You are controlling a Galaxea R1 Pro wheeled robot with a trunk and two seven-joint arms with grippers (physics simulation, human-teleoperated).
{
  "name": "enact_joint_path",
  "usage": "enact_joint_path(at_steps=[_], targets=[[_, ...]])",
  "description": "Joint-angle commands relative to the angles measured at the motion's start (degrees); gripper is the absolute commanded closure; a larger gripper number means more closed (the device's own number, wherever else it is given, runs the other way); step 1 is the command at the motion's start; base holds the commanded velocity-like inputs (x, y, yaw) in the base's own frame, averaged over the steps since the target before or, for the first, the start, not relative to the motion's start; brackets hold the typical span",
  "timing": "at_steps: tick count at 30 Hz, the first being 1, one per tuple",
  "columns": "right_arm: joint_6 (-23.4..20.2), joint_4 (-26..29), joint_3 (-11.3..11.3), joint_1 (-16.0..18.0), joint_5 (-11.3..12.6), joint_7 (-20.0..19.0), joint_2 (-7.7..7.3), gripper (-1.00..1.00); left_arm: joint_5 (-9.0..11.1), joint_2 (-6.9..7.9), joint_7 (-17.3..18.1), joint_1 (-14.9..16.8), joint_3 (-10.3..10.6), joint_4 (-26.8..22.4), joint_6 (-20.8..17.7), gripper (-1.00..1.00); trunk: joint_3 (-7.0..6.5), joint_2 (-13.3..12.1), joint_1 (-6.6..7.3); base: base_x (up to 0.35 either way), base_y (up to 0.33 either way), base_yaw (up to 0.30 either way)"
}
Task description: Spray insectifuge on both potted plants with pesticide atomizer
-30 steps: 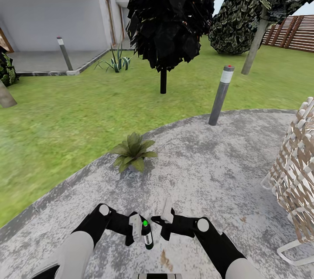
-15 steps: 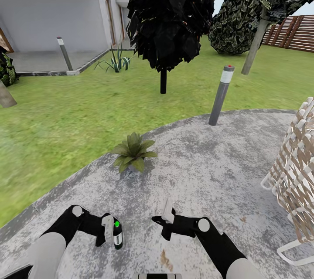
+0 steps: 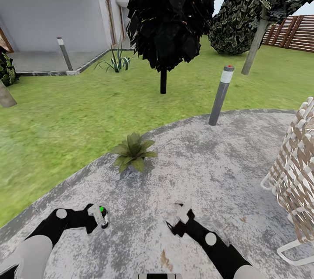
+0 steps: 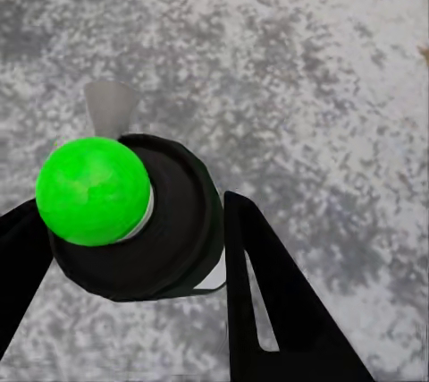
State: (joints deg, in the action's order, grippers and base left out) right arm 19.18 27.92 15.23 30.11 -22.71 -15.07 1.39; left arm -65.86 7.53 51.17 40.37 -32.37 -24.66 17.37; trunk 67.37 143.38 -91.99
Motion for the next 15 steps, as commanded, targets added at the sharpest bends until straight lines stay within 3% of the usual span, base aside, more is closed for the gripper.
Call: enact_joint_path(at_steps=[1, 3, 4, 6, 7, 10, 12, 15], targets=[[0.24, -6.12, -0.04, 0.03, -0.28, 12.78, 0.07, -1.00, -0.33, -0.28, -0.39, 0.06, -3.21, 0.01, -5.60, 1.00, 0.04, 0.02, 0.01, 0.000, 0.000, 0.000], [0.25, -12.19, -0.08, 0.03, 0.29, 21.84, 0.40, -1.00, -0.26, -0.75, -0.51, 0.06, -3.91, 0.04, -9.57, 1.00, 0.04, 0.02, 0.01, 0.000, 0.000, 0.000], [0.25, -13.74, -0.09, 0.03, 1.05, 24.50, 0.48, -1.00, -0.28, -1.04, -0.56, 0.06, -4.02, 0.03, -10.84, 1.00, 0.04, 0.02, 0.01, 0.000, 0.000, 0.000], [0.25, -16.25, -0.10, 0.03, 5.25, 29.53, 0.55, -1.00, -0.31, -1.76, -1.04, 0.06, -4.15, -0.35, -14.36, 1.00, 0.04, 0.02, 0.01, 0.000, 0.000, 0.000], [0.25, -17.20, -0.15, 0.00, 8.94, 31.04, 0.45, -1.00, -0.31, -2.00, -2.01, 0.06, -4.22, -0.53, -16.56, 1.00, 0.04, 0.02, 0.01, 0.000, 0.000, 0.000], [0.25, -20.75, -0.19, -0.04, 18.54, 32.41, 0.07, -1.00, -0.32, -2.56, -5.63, 0.06, -4.29, -0.70, -22.54, 1.00, 0.04, 0.02, 0.01, 0.000, 0.000, 0.000], [0.25, -23.20, -0.20, -0.05, 21.75, 32.63, -0.07, -1.00, -0.26, -3.06, -6.82, 0.08, -4.35, -0.68, -25.69, 1.00, 0.04, 0.02, 0.01, 0.000, 0.000, 0.000], [0.32, -25.21, -0.20, -0.16, 23.13, 32.65, -0.35, -1.00, -0.40, -4.77, -7.33, 0.12, -4.29, -0.70, -29.29, 1.00, 0.04, 0.02, 0.01, 0.000, 0.000, 0.000]])
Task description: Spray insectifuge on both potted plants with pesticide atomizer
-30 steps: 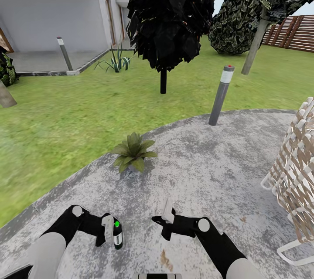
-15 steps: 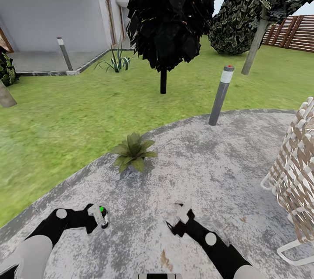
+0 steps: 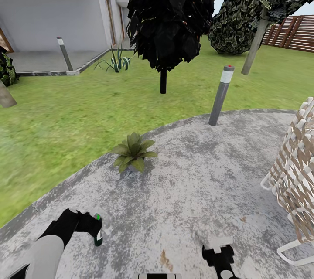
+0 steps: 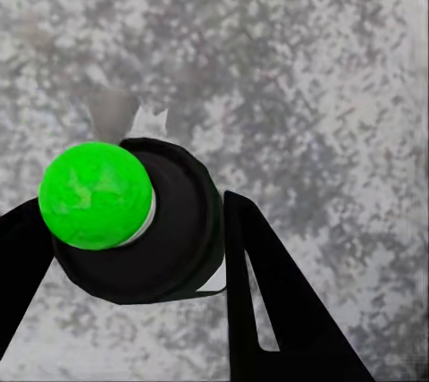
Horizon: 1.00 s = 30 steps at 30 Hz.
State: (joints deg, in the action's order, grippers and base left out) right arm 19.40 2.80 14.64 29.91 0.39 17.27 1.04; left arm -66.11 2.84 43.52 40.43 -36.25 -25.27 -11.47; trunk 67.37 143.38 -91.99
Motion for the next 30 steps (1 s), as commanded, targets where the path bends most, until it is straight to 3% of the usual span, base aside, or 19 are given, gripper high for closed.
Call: enact_joint_path(at_steps=[1, 3, 7, 10, 14, 16, 18, 20, 23, 28, 30], targets=[[0.10, -0.22, 0.39, 0.03, 0.10, 0.31, -0.04, -1.00, -0.17, -0.34, 0.29, 0.05, -0.38, -0.11, -0.88, 1.00, 0.04, 0.02, 0.01, 0.000, 0.000, 0.000], [0.20, -0.68, 0.39, -0.02, 0.46, 0.23, -0.30, -1.00, -0.08, -1.45, 0.30, 0.23, -0.30, -0.34, -5.58, 1.00, 0.04, 0.02, 0.01, 0.000, 0.000, 0.000], [0.20, -0.77, 0.39, -0.02, 0.53, 0.08, -1.68, -1.00, -0.13, -2.14, 0.41, 0.64, -0.15, -0.36, -9.65, 1.00, 0.04, 0.02, 0.01, 0.000, 0.000, 0.000], [0.31, -0.79, 0.39, -0.33, 0.52, 0.17, -3.28, -1.00, -0.23, -3.75, 0.42, 1.22, 0.23, -0.39, -16.29, 1.00, 0.04, 0.02, 0.01, 0.000, 0.000, 0.000], [0.37, -0.81, 0.39, -0.66, 1.11, 0.34, -4.28, -1.00, -0.71, -5.52, 0.52, 3.40, 0.49, -0.32, -21.58, 1.00, 0.04, 0.02, 0.01, 0.000, 0.000, 0.000], [0.37, -0.82, 0.39, -0.82, 2.86, 0.33, -4.78, -1.00, -0.78, -6.50, 0.63, 5.42, 2.03, -0.31, -26.79, 1.00, 0.04, 0.02, 0.01, 0.000, 0.000, 0.000], [0.38, -0.85, 0.39, -0.88, 4.60, 0.31, -5.07, -1.00, -0.74, -7.10, 0.71, 7.27, 5.35, -0.30, -30.28, 1.00, 0.04, 0.02, 0.01, 0.000, 0.000, 0.000], [0.36, -0.86, 0.39, -1.00, 5.14, 0.31, -5.12, -1.00, -0.69, -8.01, 1.12, 8.61, 7.64, -0.30, -31.44, 1.00, 0.04, 0.02, 0.01, 0.000, 0.000, 0.000], [0.30, -0.86, 0.45, -1.07, 5.44, 0.31, -5.00, -1.00, -0.79, -9.00, 4.99, 10.69, 9.47, -0.33, -34.06, 1.00, 0.04, 0.02, 0.01, 0.000, 0.000, 0.000], [0.29, -0.86, 0.48, -1.19, 5.49, 0.10, -4.85, -1.00, -0.89, -9.09, 7.69, 11.46, 13.47, -0.51, -36.01, 1.00, 0.04, 0.02, 0.01, 0.000, 0.000, 0.000], [0.29, -0.86, 0.48, -1.23, 5.50, 0.06, -4.58, -1.00, -0.93, -9.05, 7.83, 11.50, 14.01, -0.60, -36.12, 1.00, 0.04, 0.02, 0.01, 0.000, 0.000, 0.000]])
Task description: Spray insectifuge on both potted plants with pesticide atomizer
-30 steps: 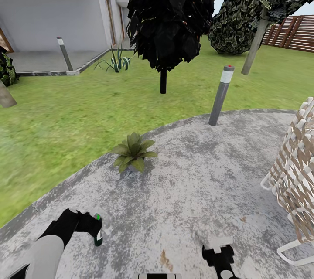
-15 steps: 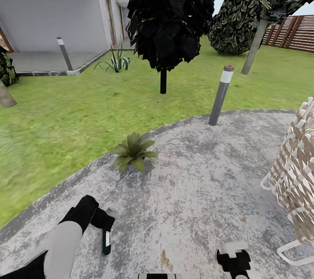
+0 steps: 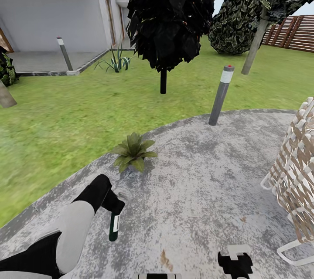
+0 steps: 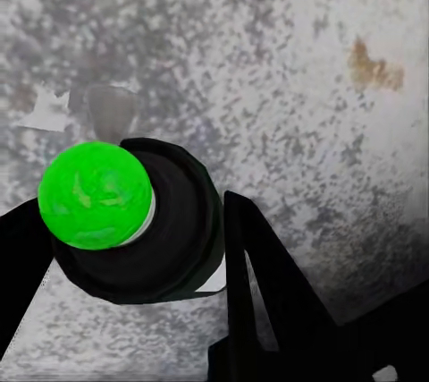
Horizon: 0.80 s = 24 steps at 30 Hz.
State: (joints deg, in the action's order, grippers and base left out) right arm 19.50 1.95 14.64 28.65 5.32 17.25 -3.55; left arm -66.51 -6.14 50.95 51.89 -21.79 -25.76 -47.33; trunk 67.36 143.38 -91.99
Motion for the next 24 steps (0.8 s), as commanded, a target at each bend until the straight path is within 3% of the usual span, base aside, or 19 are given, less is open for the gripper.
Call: enact_joint_path(at_steps=[1, 5, 8, 9, 11, 15, 19, 24], targets=[[0.19, -0.02, 0.48, -0.05, 0.56, 0.07, 0.17, -1.00, -0.43, -0.12, 0.47, 0.05, -0.35, -4.91, -0.35, 1.00, 0.05, 0.02, 0.01, 0.000, 0.000, 0.000], [0.19, -0.02, 0.48, -0.56, 0.49, 0.07, 0.09, -1.00, -0.16, -0.40, 0.55, 0.12, -0.29, -10.12, -2.84, 1.00, 0.05, 0.02, 0.01, 0.001, 0.000, 0.000], [0.21, 0.00, 0.48, -0.99, 0.48, 0.07, 0.09, -1.00, -0.10, -1.17, 0.55, 0.22, -0.02, -10.72, -3.12, 1.00, 0.05, 0.02, 0.01, 0.151, 0.000, 0.000], [0.26, -0.02, 0.48, -1.04, 0.48, 0.07, 0.11, -1.00, 0.02, -1.41, 0.60, 0.23, 1.21, -12.13, -3.19, 1.00, 0.05, 0.02, 0.01, 0.307, 0.000, 0.000], [0.26, -0.02, 0.49, -1.05, 0.48, 0.07, 0.12, -1.00, 0.05, -1.62, 0.61, 0.16, 1.63, -12.57, -3.14, 1.00, 0.05, 0.02, 0.01, 0.179, 0.000, 0.000], [0.28, 0.04, 0.56, -1.05, 0.48, 0.07, 0.17, -1.00, 0.18, -1.68, 0.70, 0.06, 1.83, -13.65, -2.74, 1.00, 0.05, 0.02, 0.01, 0.027, 0.000, 0.000], [0.23, 0.06, 0.57, -1.06, 0.53, 0.07, 0.31, -1.00, 1.28, -1.76, 0.72, -0.18, 1.83, -18.18, -2.78, 1.00, 0.05, 0.02, 0.01, 0.002, 0.000, 0.000], [0.24, 0.07, 0.57, -1.06, 0.54, 0.07, 0.38, -1.00, 1.76, -1.77, 0.70, -0.55, 2.08, -19.03, -2.93, 1.00, 0.05, 0.02, 0.01, 0.000, 0.000, 0.039]])
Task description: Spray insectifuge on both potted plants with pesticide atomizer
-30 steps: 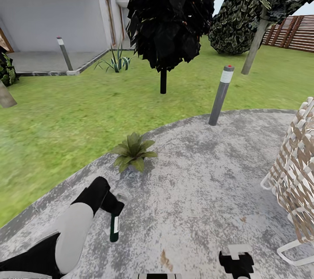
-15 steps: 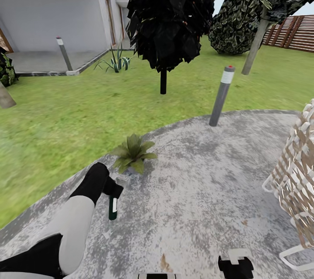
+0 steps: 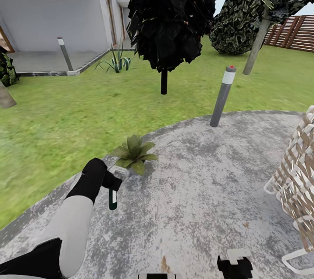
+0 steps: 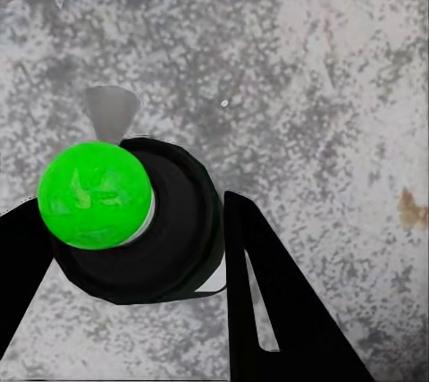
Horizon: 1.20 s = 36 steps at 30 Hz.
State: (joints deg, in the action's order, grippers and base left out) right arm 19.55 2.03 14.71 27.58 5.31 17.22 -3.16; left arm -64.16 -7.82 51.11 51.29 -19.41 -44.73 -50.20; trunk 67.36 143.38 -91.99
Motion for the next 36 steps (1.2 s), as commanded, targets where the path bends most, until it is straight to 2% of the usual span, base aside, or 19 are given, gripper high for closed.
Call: enact_joint_path(at_steps=[1, 6, 12, 18, 26, 27, 30, 36], targets=[[0.20, -0.01, 0.50, 0.01, 0.56, 0.09, -0.01, -1.00, -0.60, -0.12, 0.52, 0.02, -0.29, -0.07, -0.07, 1.00, 0.05, 0.02, 0.01, 0.000, 0.000, 0.195], [0.16, -0.01, 0.50, 0.01, 0.53, 0.09, 0.00, -1.00, -0.61, -0.38, 0.56, -0.04, -0.24, -0.09, -0.07, 1.00, 0.05, 0.02, 0.01, 0.063, 0.000, 0.230], [0.16, -0.07, 0.50, 0.01, 0.51, 0.09, -0.06, -1.00, -0.62, -0.84, 0.48, -0.11, -0.13, -0.17, 0.24, 1.00, 0.05, 0.02, 0.01, 0.158, -0.043, 0.034], [0.14, -0.05, 0.50, 0.01, 0.41, 0.01, -0.09, -1.00, -0.53, -1.99, 0.48, 0.57, 3.33, -2.61, -0.43, 1.00, 0.05, 0.02, 0.01, 0.007, -0.003, 0.001], [0.13, -0.10, 0.50, 0.01, 0.40, 0.00, -0.09, -1.00, -0.34, -2.00, 0.55, 0.20, 3.68, -3.47, -1.65, 1.00, 0.05, 0.02, 0.01, 0.003, 0.000, 0.000], [0.13, -0.10, 0.50, 0.01, 0.40, 0.00, -0.09, -1.00, 0.01, -2.02, 0.56, 0.32, 3.68, -3.49, -1.67, 1.00, 0.05, 0.02, 0.01, 0.088, 0.000, 0.000], [0.13, -0.10, 0.50, 0.01, 0.40, 0.00, -0.09, -1.00, 3.56, -1.94, 0.48, 0.20, 3.78, -3.52, -1.66, 1.00, 0.05, 0.02, 0.01, 0.201, -0.077, 0.000], [0.13, -0.09, 0.50, 0.01, 0.40, 0.00, -0.09, -1.00, 4.35, -1.93, 0.39, 0.08, 3.92, -3.54, -1.73, 1.00, 0.05, 0.02, 0.01, 0.034, -0.018, 0.000]])
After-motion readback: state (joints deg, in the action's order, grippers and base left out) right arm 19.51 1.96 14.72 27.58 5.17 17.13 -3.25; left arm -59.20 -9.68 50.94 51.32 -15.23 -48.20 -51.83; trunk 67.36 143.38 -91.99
